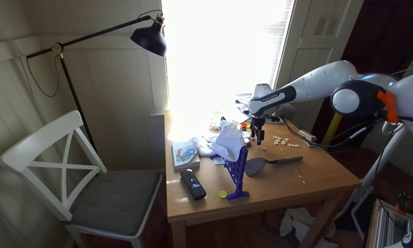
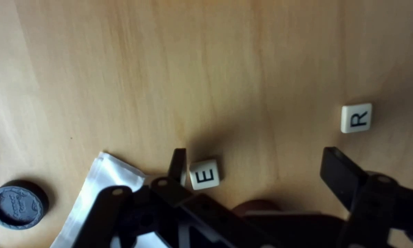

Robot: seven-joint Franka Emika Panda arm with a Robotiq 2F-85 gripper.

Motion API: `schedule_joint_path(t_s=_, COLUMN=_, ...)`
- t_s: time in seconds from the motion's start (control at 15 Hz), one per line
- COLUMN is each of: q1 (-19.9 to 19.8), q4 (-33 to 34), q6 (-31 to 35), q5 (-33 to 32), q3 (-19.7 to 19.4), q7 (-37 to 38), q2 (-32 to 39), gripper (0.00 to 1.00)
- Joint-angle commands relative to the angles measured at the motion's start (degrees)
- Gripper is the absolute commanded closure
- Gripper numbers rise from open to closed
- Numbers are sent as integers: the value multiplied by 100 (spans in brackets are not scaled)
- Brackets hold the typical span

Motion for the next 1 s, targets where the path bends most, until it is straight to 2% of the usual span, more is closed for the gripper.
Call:
schedule_joint_path(t_s=0.0, q1=-4, q4=392, q6=-160, q5=-228, q3=11, q7=-55, q2=243, gripper=0)
schedule_joint_path(t_s=0.47, q1=-13, q4=661, q6=-142, q5=-227, q3=67, q7=-267, q2=443, gripper=0)
schedule_joint_path(t_s=0.6, q1=-12, q4=734, q6=-119, q5=-225, q3=67, q7=-308, q2=480, gripper=7)
schedule_joint_path(t_s=0.73, q1=-18, q4=813, q6=-130, q5=-222, q3=67, q7=-333, q2=508, gripper=32)
schedule_joint_path(t_s=0.8, q1=-16, q4=835, q6=-125, q5=-226, q3=64, q7=-342, q2=522, gripper=35)
schedule_joint_path(t_s=0.93, q1=-17, q4=900, q6=-136, q5=-232, q3=58, q7=-360, q2=539, gripper=50)
